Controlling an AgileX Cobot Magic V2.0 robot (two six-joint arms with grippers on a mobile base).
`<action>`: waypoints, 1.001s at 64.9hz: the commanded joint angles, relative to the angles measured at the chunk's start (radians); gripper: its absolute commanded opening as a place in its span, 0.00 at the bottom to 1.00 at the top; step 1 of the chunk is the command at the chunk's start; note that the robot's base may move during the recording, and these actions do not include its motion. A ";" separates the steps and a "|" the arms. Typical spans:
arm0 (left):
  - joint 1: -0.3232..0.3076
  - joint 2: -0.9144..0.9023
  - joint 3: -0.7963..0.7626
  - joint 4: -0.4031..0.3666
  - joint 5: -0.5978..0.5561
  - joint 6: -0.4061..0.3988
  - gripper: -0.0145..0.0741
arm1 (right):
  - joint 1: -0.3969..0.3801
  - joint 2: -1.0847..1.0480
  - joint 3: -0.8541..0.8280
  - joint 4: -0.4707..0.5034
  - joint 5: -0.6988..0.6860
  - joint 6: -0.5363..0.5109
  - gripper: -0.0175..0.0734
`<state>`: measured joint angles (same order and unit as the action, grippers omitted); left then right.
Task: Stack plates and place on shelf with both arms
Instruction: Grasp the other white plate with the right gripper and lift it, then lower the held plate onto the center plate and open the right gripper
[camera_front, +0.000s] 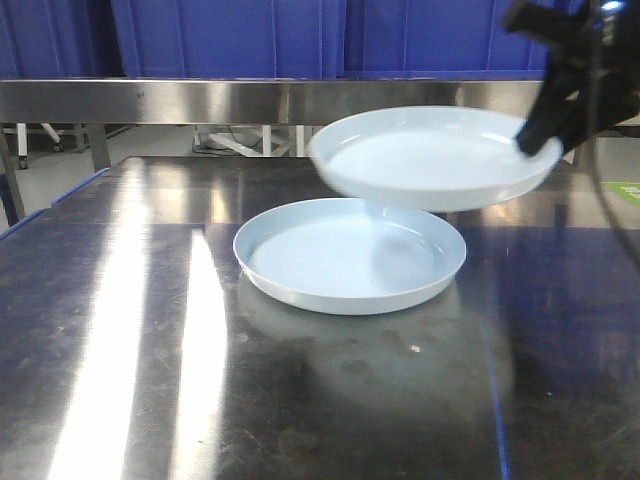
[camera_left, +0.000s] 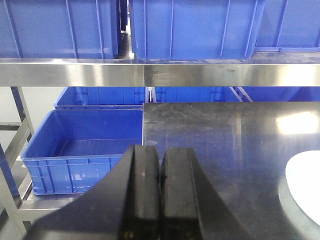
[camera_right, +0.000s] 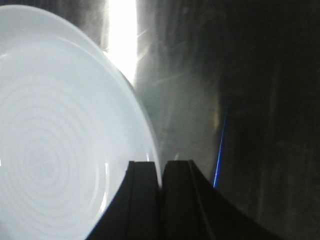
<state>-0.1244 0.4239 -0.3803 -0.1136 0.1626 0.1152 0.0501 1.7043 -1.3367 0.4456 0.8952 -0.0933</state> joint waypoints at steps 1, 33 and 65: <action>0.001 0.005 -0.030 -0.003 -0.078 0.002 0.26 | 0.044 -0.026 -0.032 0.033 -0.051 -0.012 0.25; 0.001 0.005 -0.030 -0.003 -0.078 0.002 0.26 | 0.148 0.055 -0.031 0.030 -0.108 -0.011 0.31; 0.001 0.005 -0.030 -0.003 -0.078 0.002 0.26 | 0.148 0.055 -0.001 -0.046 -0.116 -0.011 0.58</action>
<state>-0.1244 0.4239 -0.3803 -0.1136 0.1626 0.1152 0.1988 1.8059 -1.3263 0.3970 0.8113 -0.0933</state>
